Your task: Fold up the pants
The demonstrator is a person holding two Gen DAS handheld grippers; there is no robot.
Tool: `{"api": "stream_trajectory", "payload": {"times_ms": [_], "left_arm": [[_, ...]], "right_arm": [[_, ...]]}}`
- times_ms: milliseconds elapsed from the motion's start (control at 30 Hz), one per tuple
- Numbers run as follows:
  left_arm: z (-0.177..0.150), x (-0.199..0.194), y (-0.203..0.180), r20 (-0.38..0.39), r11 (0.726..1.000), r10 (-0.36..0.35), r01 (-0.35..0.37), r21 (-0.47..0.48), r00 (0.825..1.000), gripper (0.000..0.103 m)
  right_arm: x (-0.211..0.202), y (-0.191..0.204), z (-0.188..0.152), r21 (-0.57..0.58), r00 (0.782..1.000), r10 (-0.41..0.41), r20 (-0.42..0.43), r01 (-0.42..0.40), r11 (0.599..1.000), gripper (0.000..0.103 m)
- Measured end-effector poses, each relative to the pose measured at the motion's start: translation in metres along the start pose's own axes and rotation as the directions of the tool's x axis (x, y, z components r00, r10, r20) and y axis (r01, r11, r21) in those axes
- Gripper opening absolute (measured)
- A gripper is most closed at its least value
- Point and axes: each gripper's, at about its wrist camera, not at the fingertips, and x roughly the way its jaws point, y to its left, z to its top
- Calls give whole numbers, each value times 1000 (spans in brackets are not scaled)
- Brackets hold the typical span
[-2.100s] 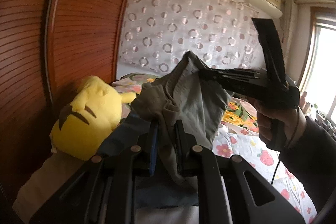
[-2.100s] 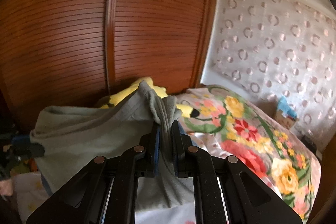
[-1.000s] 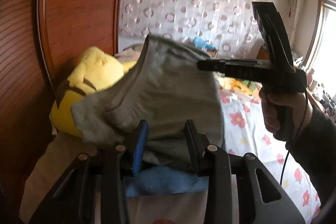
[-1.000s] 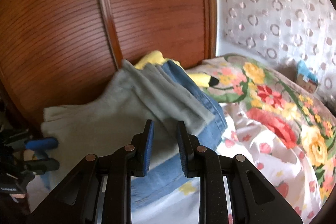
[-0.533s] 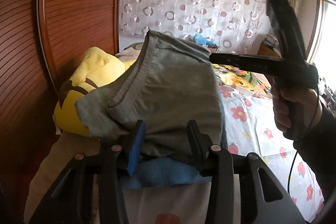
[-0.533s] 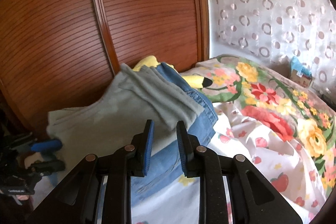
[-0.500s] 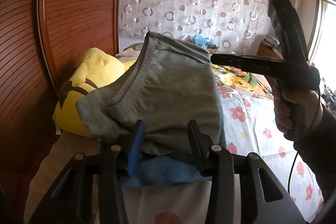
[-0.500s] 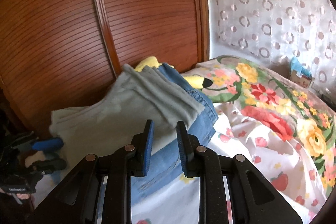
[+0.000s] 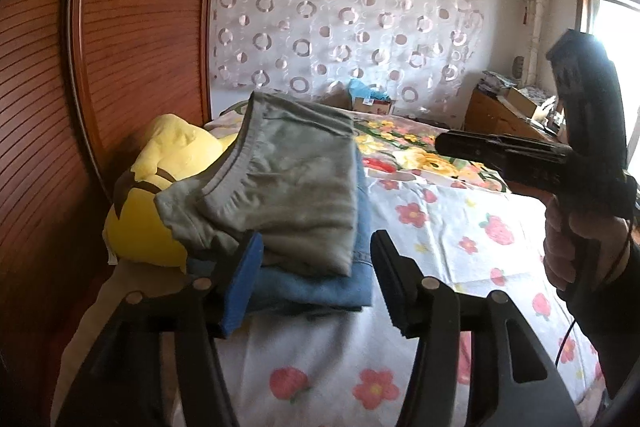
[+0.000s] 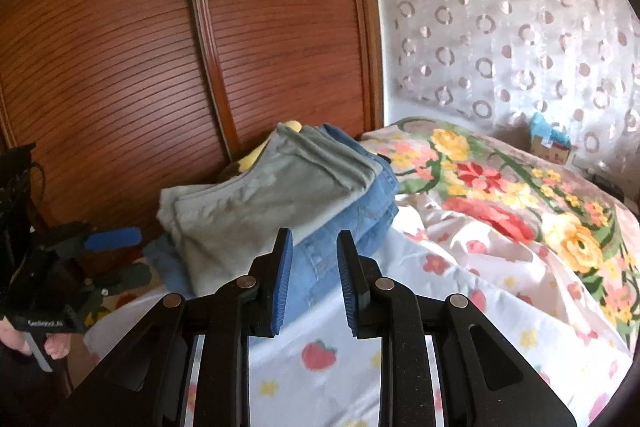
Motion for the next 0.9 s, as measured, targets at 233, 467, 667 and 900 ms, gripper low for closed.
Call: {"api": "stream_trajectory", "payload": {"times_ms": [233,467,667,900], "left_arm": [[-8,-21,-20,3,998,-42,41,37,999,56],[-17,-41,-41,6,996,-63,62,67,998,57],[-24,-60,-63,32,989,-87,82,120,996,57],[-33,-74,-87,43,986,-69,61,157,997,57]], "right_arm": [[-48,13,-22,17,999,-42,33,42,999,34],[-90,27,-46,33,992,-106,70,104,994,68],[-125,33,-65,64,982,-165,93,160,985,77],[-161,41,-87,98,968,-223,112,212,972,84]]}}
